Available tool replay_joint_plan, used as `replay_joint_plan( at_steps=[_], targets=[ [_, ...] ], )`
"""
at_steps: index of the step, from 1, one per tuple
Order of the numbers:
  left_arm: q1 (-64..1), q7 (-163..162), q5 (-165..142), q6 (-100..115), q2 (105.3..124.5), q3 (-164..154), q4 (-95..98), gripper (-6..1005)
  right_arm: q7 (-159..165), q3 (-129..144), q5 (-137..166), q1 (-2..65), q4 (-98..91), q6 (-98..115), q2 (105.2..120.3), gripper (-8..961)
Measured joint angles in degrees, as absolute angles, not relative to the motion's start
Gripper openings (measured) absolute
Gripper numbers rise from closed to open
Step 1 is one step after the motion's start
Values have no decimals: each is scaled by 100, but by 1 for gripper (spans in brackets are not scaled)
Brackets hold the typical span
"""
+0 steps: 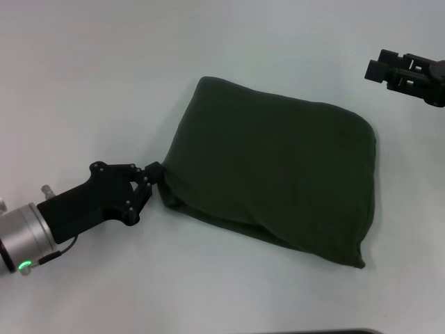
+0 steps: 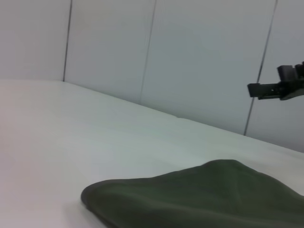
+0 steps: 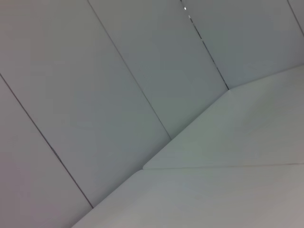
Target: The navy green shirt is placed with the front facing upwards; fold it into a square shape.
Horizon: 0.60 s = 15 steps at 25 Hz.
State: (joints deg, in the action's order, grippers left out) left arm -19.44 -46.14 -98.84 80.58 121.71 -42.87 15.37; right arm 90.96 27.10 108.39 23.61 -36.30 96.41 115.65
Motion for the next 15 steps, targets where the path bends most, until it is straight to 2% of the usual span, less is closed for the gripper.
replay_joint_plan(
  at_steps=[15],
  targets=[
    [-1525, -4702, -9872, 8100, 12113, -4169, 1611, 0, 9137, 2736, 10847, 2484, -3615, 9607, 11534, 742]
  ],
)
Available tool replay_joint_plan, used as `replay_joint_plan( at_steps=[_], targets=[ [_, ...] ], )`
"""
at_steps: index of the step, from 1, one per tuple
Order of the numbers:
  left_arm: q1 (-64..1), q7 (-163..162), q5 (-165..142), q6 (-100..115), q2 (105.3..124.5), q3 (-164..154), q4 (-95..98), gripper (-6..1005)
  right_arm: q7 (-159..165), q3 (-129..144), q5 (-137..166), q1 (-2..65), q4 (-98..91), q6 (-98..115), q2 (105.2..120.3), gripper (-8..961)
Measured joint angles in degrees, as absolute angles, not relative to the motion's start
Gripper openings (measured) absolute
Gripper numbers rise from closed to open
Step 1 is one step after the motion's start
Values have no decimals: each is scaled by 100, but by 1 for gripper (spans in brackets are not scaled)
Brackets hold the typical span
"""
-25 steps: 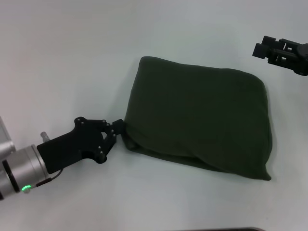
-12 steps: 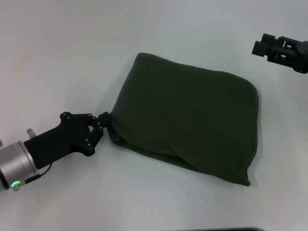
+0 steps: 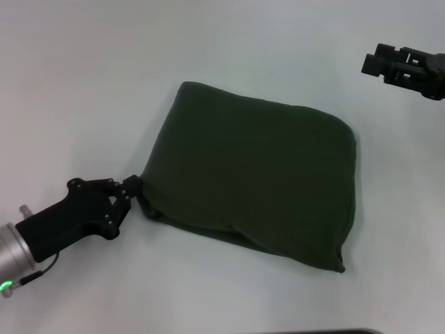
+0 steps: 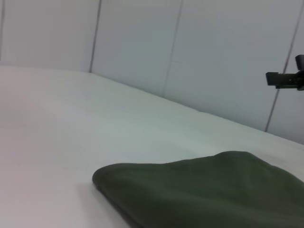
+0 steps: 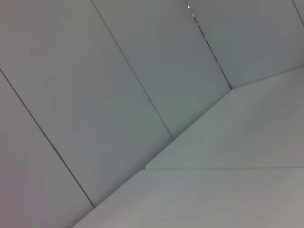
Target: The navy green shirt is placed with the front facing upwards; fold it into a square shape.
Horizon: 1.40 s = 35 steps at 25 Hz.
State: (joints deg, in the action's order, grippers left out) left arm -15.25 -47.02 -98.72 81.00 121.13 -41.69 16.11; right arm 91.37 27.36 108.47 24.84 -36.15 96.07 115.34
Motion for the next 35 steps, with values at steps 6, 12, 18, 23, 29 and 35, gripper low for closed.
replay_joint_plan(
  at_steps=[6, 12, 18, 23, 29, 35],
  targets=[
    [-1357, -4702, -9860, 8196, 12110, -4055, 1626, 0, 9138, 2742, 10846, 2553, -3604, 9581, 11530, 742],
    [-1288, -4709, -9948, 8400, 12110, -4114, 1641, 0, 9140, 2742, 10845, 2573, -3595, 9579, 11530, 742],
    [-1236, -4785, -10226, 8544, 12109, -4146, 1646, 0, 9140, 2743, 10845, 2549, -3585, 9585, 11522, 743],
    [-1153, -4788, -10303, 8656, 12116, -4154, 1674, 0, 9140, 2742, 10845, 2524, -3587, 9581, 11521, 743],
    [-1137, -4789, -10364, 8715, 12110, -4156, 1674, 0, 9140, 2742, 10845, 2535, -3591, 9579, 11521, 743],
    [-1150, -4989, -10412, 8725, 12103, -4164, 1688, 0, 9140, 2740, 10845, 2544, -3594, 9579, 11521, 743]
  ],
)
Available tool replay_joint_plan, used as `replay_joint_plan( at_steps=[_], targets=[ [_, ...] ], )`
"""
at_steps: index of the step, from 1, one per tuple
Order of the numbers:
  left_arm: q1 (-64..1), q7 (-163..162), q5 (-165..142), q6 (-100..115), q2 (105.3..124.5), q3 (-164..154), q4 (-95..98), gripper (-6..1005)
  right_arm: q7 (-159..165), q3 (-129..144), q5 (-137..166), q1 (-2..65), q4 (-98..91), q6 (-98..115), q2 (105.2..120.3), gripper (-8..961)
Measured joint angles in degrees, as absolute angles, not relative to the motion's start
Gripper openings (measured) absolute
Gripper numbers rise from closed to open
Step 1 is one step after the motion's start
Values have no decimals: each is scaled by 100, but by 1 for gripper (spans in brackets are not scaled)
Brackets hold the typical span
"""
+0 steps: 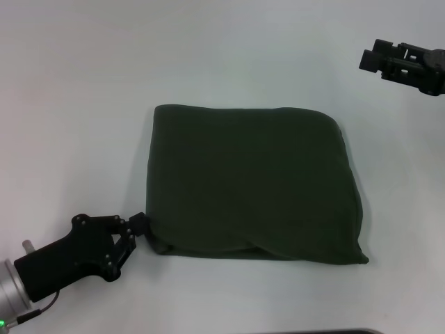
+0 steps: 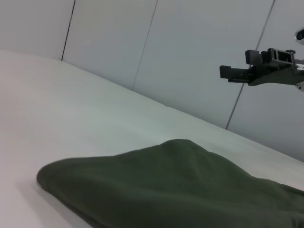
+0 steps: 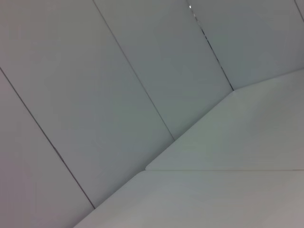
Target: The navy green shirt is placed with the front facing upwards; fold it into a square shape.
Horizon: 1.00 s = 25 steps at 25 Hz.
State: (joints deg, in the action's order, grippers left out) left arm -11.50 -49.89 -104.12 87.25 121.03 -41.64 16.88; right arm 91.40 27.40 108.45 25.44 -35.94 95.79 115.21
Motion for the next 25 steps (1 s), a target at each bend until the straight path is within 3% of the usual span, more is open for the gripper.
replay_joint_plan(
  at_steps=[4, 9, 20, 25],
  targets=[
    [-1172, -5445, -10516, 8716, 12095, -4144, 1783, 1, 9133, 2735, 10845, 2547, -3591, 9578, 11521, 743],
    [-1111, -5690, -10492, 8854, 12100, -4014, 1968, 136, 9106, 2741, 10845, 2542, -3587, 9573, 11526, 741],
    [-1022, -6001, -10504, 9870, 12047, -3053, 2595, 574, 8930, 2925, 11058, 2491, -3610, 9796, 11568, 742],
    [-1425, -6432, -10752, 10161, 11975, -3439, 2764, 690, 8540, 3245, 11414, 2502, -3595, 10122, 11577, 742]
  ],
)
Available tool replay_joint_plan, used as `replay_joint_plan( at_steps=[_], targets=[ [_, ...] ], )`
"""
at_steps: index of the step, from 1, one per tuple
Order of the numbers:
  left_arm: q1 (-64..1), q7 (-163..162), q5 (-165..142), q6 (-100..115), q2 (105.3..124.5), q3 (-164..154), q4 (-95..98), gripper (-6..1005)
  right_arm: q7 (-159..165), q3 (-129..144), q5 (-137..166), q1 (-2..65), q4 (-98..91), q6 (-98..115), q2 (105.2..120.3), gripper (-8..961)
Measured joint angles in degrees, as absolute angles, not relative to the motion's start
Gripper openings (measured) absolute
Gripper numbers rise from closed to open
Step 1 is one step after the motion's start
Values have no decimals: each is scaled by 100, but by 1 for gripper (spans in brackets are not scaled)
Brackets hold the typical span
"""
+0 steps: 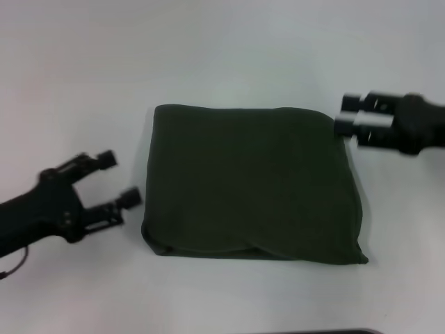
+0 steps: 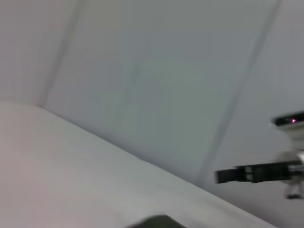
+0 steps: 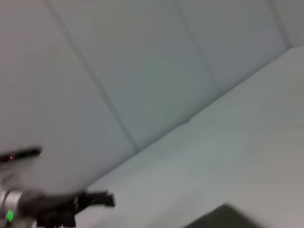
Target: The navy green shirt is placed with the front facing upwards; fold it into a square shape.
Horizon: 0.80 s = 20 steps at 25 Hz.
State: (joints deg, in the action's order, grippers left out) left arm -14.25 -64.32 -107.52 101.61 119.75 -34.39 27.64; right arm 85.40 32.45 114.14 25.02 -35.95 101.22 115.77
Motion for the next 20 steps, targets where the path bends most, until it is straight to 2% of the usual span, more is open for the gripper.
replay_joint_plan(
  at_steps=[6, 8, 14, 20],
  targets=[
    [-1895, -6805, -11060, 10448, 11910, -3876, 2762, 829, 8270, 3697, 11760, 2589, -3590, 10206, 11657, 743],
    [-1950, -6899, -11075, 10508, 11926, -3891, 2779, 908, 8108, 3748, 11761, 2588, -3600, 10232, 11704, 743],
    [-2064, -7032, -11068, 10619, 11943, -3893, 2769, 906, 7894, 3779, 11761, 2668, -3546, 10218, 11805, 691],
    [-2059, -7039, -11085, 10619, 12011, -3877, 2784, 904, 7872, 3971, 11744, 2802, -3545, 10056, 11941, 549]
  ],
)
